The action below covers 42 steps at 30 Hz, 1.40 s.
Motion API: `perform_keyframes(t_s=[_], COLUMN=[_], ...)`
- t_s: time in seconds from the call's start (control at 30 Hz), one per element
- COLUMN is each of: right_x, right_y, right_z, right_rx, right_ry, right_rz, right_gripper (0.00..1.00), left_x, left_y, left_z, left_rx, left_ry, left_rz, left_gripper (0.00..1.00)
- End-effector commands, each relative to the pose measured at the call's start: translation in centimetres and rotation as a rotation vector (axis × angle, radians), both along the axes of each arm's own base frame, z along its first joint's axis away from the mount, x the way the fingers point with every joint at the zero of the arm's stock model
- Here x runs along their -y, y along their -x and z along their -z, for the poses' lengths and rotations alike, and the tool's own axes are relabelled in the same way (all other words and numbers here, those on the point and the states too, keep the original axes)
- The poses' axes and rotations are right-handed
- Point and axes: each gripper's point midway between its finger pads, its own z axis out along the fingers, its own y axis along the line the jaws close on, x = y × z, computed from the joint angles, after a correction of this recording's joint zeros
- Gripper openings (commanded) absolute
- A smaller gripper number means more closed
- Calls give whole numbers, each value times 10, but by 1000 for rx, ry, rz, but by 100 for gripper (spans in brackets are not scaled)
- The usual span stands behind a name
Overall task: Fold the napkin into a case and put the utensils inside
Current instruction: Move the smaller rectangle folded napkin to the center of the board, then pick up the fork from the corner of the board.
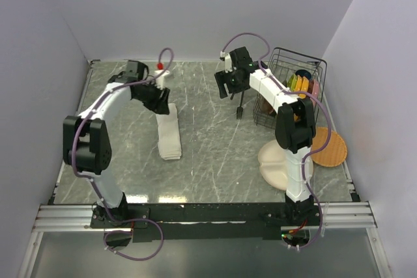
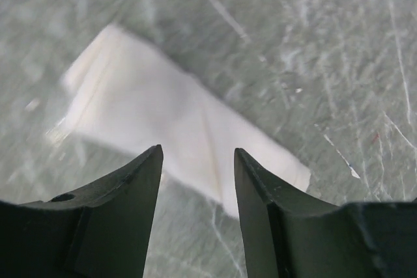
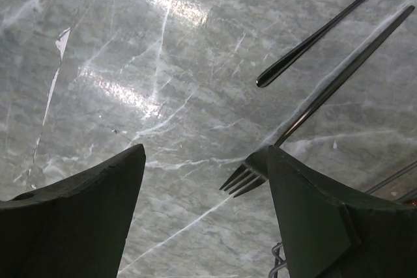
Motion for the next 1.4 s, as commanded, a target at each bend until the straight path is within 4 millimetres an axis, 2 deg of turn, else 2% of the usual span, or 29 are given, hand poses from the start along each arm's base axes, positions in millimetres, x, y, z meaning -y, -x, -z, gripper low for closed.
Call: perform_keyframes(t_s=[0.0, 0.1, 0.23, 0.33, 0.47, 0.57, 0.73, 0.8, 0.97, 1.07, 1.13, 1.2, 1.23, 1.27, 1.3, 1.37], right_x=[1, 5, 8, 9, 11, 11, 13, 15, 26, 40, 48, 53, 61, 61, 62, 65], right_y=[-1, 0, 1, 2, 2, 0, -6, -10, -20, -31, -38, -44, -45, -48, -48, -44], right_z=[-29, -31, -31, -30, -28, -27, -24, -27, -24, -28, -26, -26, -18, -19, -7, 4], right_rx=[50, 60, 57, 55, 52, 53, 58, 71, 92, 139, 162, 179, 167, 170, 145, 110], right_ry=[-13, -7, -5, -7, 0, 3, 16, 28, 71, 123, 162, 182, 218, 219, 233, 235], right_rz=[-12, -1, 6, 7, 5, 5, 19, 35, 120, 205, 245, 307, 355, 378, 395, 451], right_gripper=[83, 84, 84, 84, 84, 84, 84, 84, 81, 79, 76, 70, 68, 66, 65, 61], left_x=[36, 48, 49, 52, 67, 85, 95, 95, 96, 93, 90, 79, 76, 69, 66, 57], left_y=[18, 25, 41, 57, 81, 104, 120, 116, 85, 55, 40, 19, 13, 7, 1, -7], left_z=[27, 48, 80, 91, 90, 84, 76, 71, 47, 15, -13, -41, -52, -60, -73, -85], left_rx=[-60, -87, -123, -140, -169, -205, -263, -264, -207, -132, -48, 53, 79, 97, 140, 187], left_ry=[-27, -70, -154, -185, -159, -125, -70, -66, -35, 43, 93, 128, 147, 163, 177, 178], left_rz=[194, 227, 254, 285, 312, 317, 265, 223, 102, 8, -24, -77, -103, -135, -142, -166], left_gripper=[54, 54, 53, 52, 50, 50, 49, 50, 52, 54, 55, 56, 56, 56, 58, 58])
